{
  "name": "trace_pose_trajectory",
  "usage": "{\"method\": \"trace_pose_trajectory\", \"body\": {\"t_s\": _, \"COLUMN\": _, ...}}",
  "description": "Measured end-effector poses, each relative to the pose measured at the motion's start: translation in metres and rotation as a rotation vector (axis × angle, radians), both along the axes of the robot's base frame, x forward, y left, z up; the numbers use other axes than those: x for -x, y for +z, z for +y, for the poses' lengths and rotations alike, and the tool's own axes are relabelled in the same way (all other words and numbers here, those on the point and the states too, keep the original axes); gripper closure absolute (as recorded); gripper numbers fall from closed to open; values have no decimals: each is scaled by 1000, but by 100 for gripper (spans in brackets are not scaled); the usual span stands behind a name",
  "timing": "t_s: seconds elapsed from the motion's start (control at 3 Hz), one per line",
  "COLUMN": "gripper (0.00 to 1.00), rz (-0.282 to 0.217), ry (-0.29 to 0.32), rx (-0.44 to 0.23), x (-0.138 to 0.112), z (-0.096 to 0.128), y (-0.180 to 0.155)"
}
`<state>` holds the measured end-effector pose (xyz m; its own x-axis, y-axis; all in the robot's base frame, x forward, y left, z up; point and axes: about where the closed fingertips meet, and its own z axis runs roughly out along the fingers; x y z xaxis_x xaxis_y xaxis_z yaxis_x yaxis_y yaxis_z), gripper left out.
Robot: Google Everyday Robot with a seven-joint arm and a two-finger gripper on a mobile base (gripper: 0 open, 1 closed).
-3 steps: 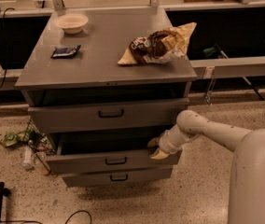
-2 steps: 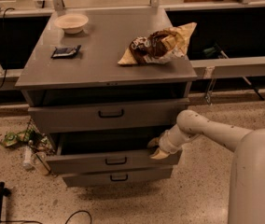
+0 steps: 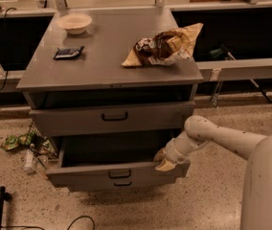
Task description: Open middle drawer
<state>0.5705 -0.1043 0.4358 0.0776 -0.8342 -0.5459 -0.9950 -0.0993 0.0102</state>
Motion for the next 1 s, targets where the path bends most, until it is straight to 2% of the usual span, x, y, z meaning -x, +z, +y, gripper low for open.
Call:
{"method": "trace_pose_trajectory", "body": {"t_s": 0.33, "gripper": 79, "rz": 112, "ry": -3, "rx": -4, "x": 42, "z": -1, "y": 9}}
{"method": "trace_pose_trajectory", "body": {"t_s": 0.67, "gripper": 91, "rz": 177, "ry": -6, "rx": -4, "x": 67, "z": -1, "y": 15}}
{"method": "trace_pose_trajectory", "body": {"t_s": 1.0, "gripper": 62, "rz": 164, "ry": -44, "rx": 15, "x": 71, "z": -9, "y": 41}}
